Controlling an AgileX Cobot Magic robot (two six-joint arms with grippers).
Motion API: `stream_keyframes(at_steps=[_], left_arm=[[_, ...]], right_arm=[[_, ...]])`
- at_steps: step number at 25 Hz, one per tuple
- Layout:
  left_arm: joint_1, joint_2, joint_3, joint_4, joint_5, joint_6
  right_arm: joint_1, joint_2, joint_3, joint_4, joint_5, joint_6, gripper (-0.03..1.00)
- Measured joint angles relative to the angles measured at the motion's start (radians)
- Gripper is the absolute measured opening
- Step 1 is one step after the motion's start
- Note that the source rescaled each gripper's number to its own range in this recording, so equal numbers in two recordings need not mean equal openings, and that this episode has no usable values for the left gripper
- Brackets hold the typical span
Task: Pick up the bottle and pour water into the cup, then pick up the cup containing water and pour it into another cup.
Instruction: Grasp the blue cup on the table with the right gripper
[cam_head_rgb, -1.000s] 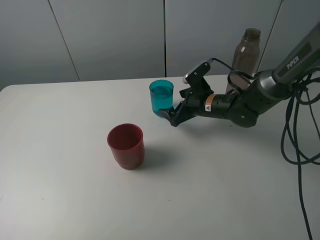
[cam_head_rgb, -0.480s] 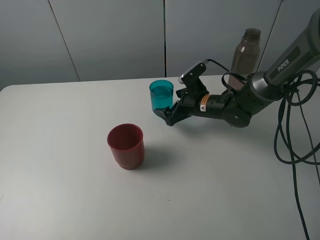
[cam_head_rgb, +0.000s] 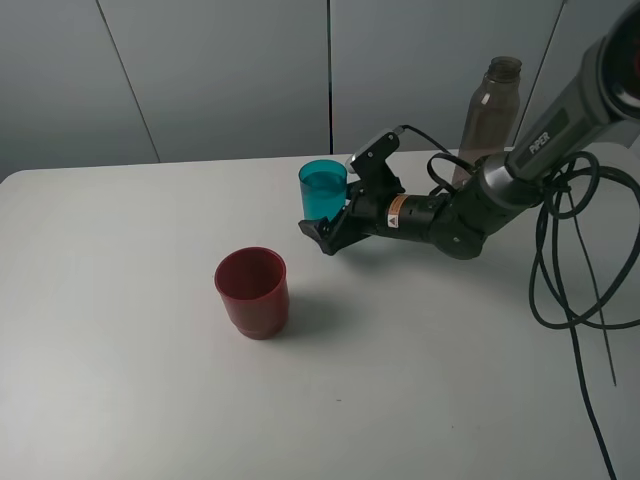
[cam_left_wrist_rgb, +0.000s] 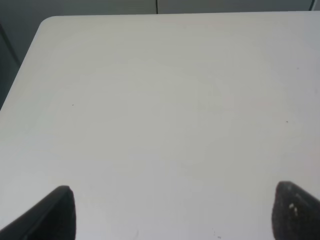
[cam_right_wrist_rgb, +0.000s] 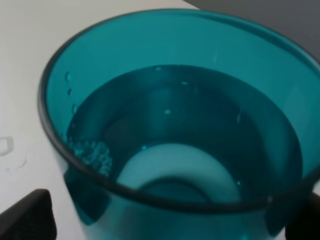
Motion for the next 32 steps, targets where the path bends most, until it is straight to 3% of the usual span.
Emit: stream_keyframes(at_steps=[22,32], left_arm=[[0.000,0.000,0.000,0.000,0.000,0.000],[0.000,0.000,0.000,0.000,0.000,-0.002]], right_arm=[[0.014,0.042,-0.067,0.034,-0.011,-0.004,0.99],[0.014,0.070,-0.081,0.054,-0.085,-0.004,0.99]])
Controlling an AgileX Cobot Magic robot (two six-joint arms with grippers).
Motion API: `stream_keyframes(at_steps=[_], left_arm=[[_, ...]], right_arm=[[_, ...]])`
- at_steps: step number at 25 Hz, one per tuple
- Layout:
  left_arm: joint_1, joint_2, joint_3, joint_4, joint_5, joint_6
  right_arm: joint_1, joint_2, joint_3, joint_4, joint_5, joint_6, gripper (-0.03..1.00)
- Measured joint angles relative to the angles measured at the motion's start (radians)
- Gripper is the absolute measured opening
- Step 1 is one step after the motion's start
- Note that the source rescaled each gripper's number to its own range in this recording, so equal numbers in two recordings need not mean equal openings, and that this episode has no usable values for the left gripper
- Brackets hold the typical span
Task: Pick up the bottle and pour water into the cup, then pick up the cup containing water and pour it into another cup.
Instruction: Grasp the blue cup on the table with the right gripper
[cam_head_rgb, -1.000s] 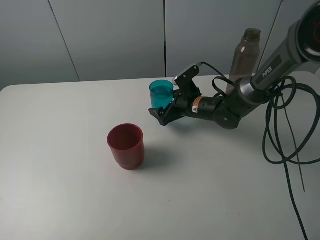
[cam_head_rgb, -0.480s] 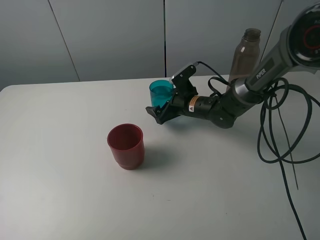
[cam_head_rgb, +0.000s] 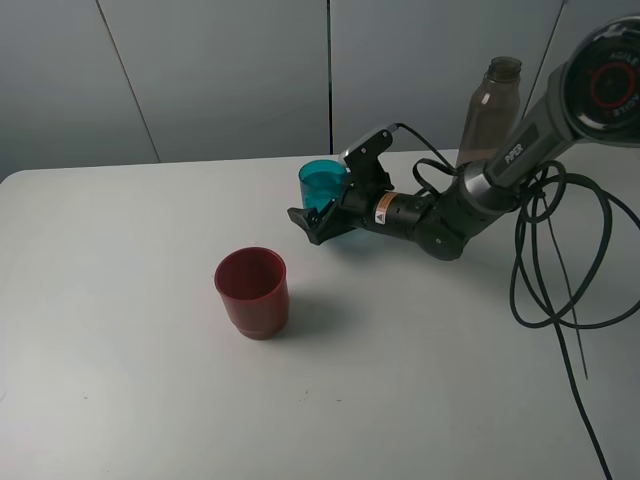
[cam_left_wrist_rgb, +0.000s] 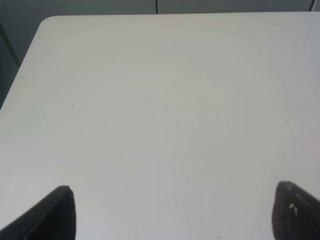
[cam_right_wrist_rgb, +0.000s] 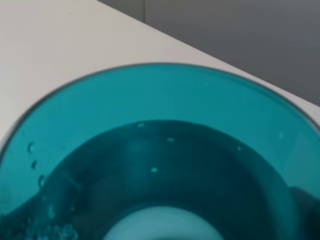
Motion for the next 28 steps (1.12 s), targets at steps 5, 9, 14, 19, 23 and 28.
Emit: stream_keyframes(at_steps=[5,9,14,19,23,28], left_arm=[[0.000,0.000,0.000,0.000,0.000,0.000],[0.000,0.000,0.000,0.000,0.000,0.000],[0.000,0.000,0.000,0.000,0.000,0.000],[0.000,0.000,0.000,0.000,0.000,0.000],[0.000,0.000,0.000,0.000,0.000,0.000],[0.000,0.000,0.000,0.000,0.000,0.000]], right_arm=[[0.000,0.003,0.000,0.006,-0.023,0.000,0.99],[0.001,0.003,0.000,0.006,-0.023,0.000,0.99],[0.001,0.003,0.000,0.008,-0.025,0.000,0.99],[0.001,0.003,0.000,0.014,-0.025,0.002,0.99],[0.004,0.003,0.000,0.018,-0.027,0.006,0.99],[0.006,0.003,0.000,0.020,-0.048,0.006,1.00]])
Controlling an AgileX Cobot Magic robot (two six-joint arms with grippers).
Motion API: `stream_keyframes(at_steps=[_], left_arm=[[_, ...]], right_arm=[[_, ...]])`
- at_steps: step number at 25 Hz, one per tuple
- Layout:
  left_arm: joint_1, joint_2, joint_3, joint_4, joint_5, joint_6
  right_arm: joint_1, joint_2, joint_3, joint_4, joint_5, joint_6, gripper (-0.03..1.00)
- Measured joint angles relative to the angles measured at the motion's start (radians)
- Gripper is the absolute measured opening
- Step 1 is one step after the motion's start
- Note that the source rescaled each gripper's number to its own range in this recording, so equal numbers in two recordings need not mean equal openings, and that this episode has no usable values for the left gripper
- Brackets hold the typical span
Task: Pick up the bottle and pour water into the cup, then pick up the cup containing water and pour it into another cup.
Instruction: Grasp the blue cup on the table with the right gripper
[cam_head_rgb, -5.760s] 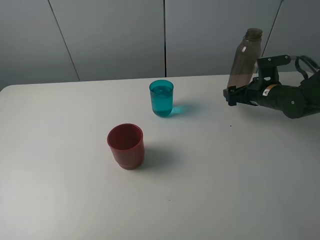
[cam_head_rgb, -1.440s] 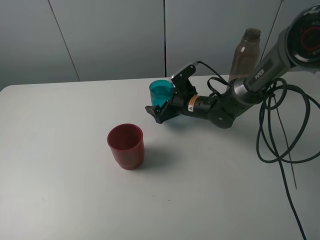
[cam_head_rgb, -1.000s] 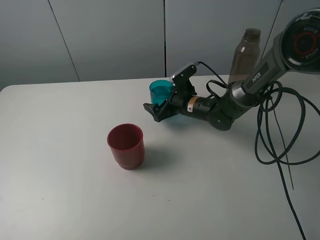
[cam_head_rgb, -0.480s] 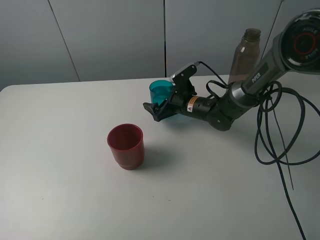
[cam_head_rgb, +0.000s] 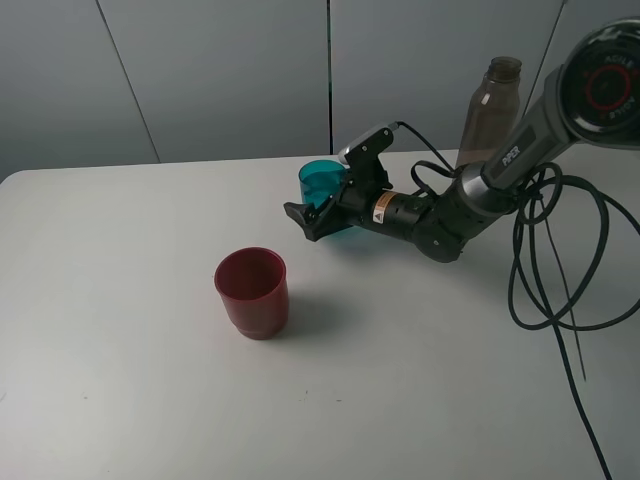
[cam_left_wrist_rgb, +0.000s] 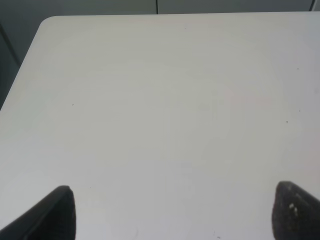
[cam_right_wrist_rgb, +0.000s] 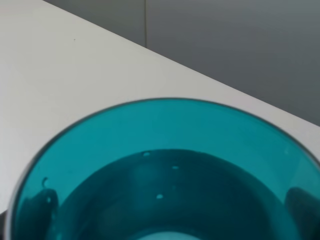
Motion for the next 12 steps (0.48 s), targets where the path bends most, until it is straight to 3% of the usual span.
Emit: stream_keyframes(at_steps=[6,7,8,9,11,12], left_arm=[[0.000,0.000,0.000,0.000,0.000,0.000],[0.000,0.000,0.000,0.000,0.000,0.000],[0.000,0.000,0.000,0.000,0.000,0.000],[0.000,0.000,0.000,0.000,0.000,0.000],[0.000,0.000,0.000,0.000,0.000,0.000],[0.000,0.000,0.000,0.000,0.000,0.000]], right_arm=[[0.000,0.000,0.000,0.002,-0.002,0.000,0.99],[0.000,0.000,0.000,0.002,-0.002,0.000,0.94],[0.000,0.000,0.000,0.002,-0.002,0.000,0.82],[0.000,0.000,0.000,0.002,-0.002,0.000,0.62],[0.000,0.002,0.000,0.004,-0.002,0.000,0.03],[0.000,0.002,0.000,0.004,-0.002,0.001,0.07]])
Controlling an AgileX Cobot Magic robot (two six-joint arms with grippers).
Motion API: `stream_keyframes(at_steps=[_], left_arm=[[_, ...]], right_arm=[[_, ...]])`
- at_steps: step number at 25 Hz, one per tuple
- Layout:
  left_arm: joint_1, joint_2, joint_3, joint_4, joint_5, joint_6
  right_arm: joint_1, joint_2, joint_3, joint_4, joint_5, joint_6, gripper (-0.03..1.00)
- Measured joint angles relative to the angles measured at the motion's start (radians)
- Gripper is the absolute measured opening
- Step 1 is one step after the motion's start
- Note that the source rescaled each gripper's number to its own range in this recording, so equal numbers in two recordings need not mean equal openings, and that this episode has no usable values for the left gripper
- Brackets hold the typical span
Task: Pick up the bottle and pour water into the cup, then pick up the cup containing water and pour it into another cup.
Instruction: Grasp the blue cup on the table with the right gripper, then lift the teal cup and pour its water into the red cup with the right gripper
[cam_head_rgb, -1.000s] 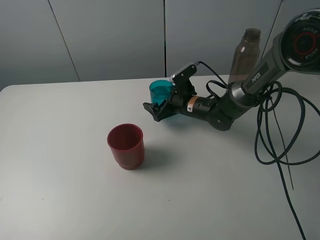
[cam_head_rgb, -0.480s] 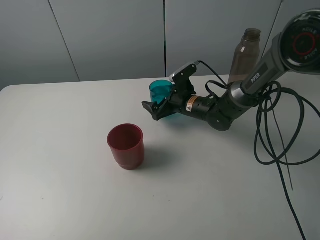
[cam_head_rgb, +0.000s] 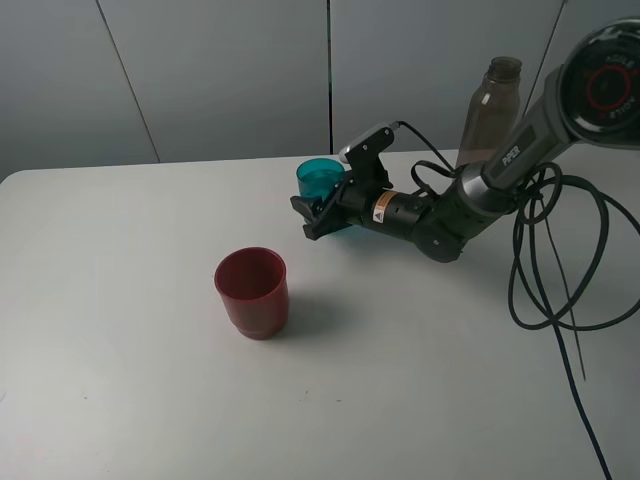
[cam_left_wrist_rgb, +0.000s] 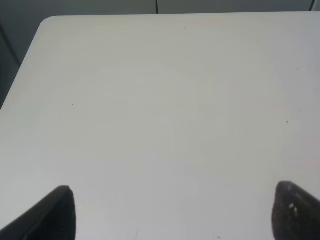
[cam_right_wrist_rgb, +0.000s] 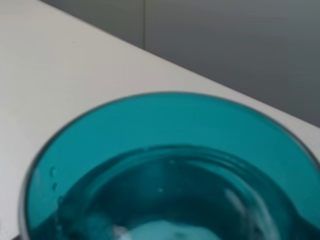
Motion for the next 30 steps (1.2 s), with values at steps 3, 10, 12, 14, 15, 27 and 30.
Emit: stream_keyframes(at_steps=[3,10,12,14,15,27,30], left_arm=[[0.000,0.000,0.000,0.000,0.000,0.000],[0.000,0.000,0.000,0.000,0.000,0.000],[0.000,0.000,0.000,0.000,0.000,0.000],[0.000,0.000,0.000,0.000,0.000,0.000],[0.000,0.000,0.000,0.000,0.000,0.000],[0.000,0.000,0.000,0.000,0.000,0.000],[0.000,0.000,0.000,0.000,0.000,0.000]], right_arm=[[0.001,0.000,0.000,0.000,0.000,0.007,0.06],[0.001,0.000,0.000,0.000,0.000,0.024,0.06],[0.001,0.000,0.000,0.000,-0.010,0.026,0.06],[0.001,0.002,0.000,0.000,-0.020,0.027,0.06],[0.001,0.002,0.000,-0.002,-0.022,0.027,0.06],[0.001,-0.116,0.064,-0.058,-0.007,0.026,0.06],[0.001,-0.161,0.106,-0.077,-0.006,-0.005,0.06]])
